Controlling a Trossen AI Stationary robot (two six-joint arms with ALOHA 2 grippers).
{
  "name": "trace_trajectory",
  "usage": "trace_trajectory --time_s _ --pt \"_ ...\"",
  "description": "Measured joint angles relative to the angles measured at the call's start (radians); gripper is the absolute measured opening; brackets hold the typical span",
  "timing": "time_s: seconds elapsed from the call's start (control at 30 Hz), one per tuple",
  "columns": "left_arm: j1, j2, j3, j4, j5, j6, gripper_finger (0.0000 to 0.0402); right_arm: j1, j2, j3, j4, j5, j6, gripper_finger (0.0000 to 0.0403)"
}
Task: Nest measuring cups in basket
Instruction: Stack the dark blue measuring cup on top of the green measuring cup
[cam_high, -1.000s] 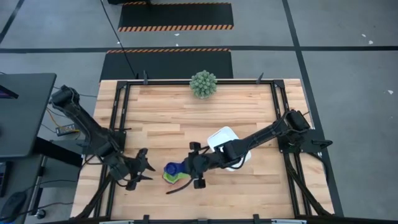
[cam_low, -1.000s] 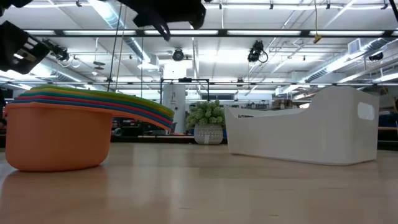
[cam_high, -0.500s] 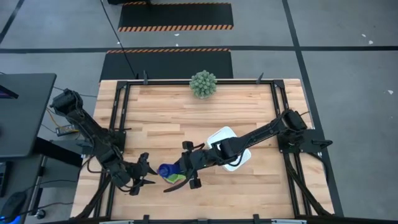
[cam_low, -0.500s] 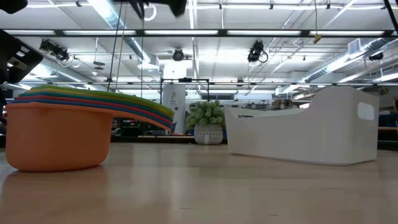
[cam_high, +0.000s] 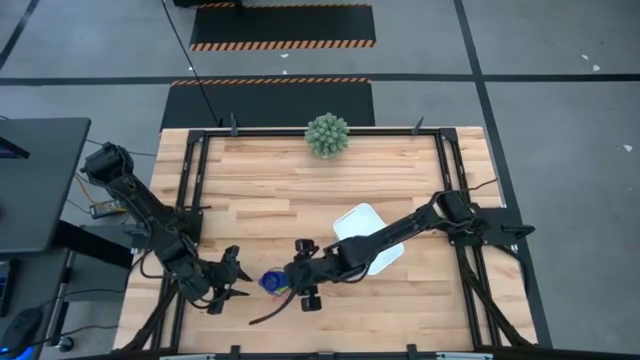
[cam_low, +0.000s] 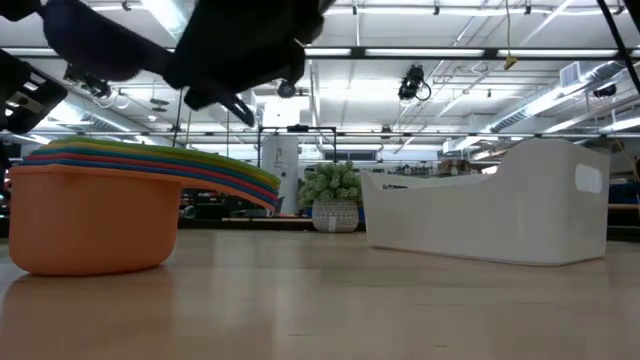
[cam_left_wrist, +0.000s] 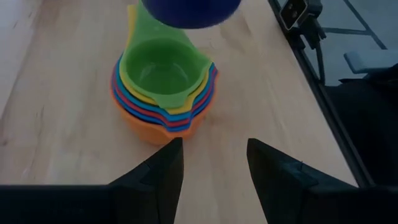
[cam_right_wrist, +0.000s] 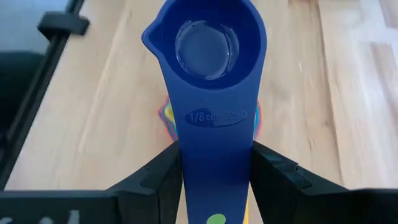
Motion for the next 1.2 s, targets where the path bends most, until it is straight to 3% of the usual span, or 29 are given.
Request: trace_trajectory --time_s 0.27,0.57,1.2 --pt "0.002 -0.002 0.000 0.002 -0.045 -0.001 0.0183 0.001 0.017 0.007 -0.073 0.035 0.033 0.0172" --pt "0.002 -0.001 0.000 -0.003 -0.055 -0.011 0.0183 -0.014 0.017 0.000 -0.030 -0.054 0.000 0.0172" --pt "0.002 0.000 0.000 -0.011 -0.056 0.000 0.0183 -0.050 0.054 -0.001 -0.046 -0.138 0.032 0.0172"
